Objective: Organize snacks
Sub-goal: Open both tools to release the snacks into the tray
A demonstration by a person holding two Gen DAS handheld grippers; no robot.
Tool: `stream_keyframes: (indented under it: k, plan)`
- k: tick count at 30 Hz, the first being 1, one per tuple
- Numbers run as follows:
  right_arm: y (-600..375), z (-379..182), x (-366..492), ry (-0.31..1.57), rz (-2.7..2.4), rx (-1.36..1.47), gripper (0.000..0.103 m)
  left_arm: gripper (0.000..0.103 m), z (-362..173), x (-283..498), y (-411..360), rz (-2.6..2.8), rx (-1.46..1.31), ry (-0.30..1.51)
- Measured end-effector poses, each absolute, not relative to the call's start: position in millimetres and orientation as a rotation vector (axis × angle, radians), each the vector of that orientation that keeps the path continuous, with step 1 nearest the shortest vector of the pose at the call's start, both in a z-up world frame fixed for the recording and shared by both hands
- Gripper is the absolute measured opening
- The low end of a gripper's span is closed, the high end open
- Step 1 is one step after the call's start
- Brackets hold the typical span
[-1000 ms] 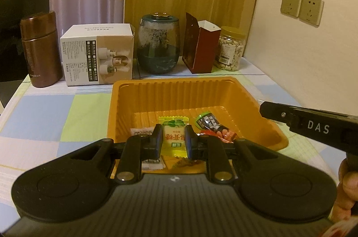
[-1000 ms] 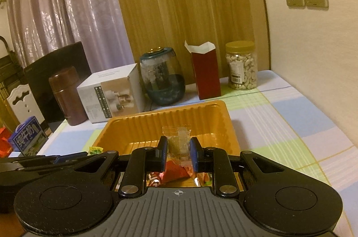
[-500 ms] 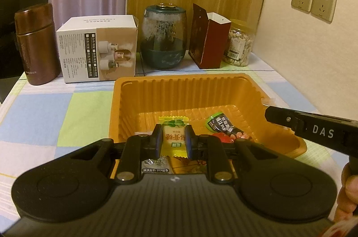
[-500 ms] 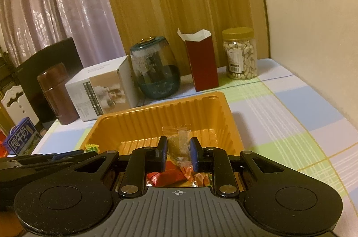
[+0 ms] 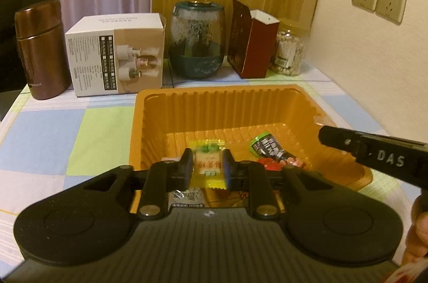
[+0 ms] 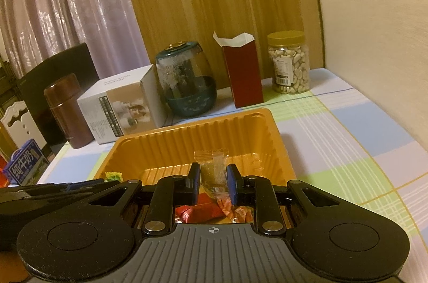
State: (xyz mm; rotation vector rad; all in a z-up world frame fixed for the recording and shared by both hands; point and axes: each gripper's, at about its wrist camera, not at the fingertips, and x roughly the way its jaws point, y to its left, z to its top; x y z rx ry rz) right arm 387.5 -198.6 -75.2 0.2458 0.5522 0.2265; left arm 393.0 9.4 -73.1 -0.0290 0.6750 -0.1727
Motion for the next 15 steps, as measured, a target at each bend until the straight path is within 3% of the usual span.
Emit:
stream_keyframes:
  k: [15]
  plan:
    - [-199.9, -75.0, 388.6, 0.550, 0.233, 0.259, 0.022, 0.038, -71.3, 389.9, 17.3, -0.152, -0.043, 0.664]
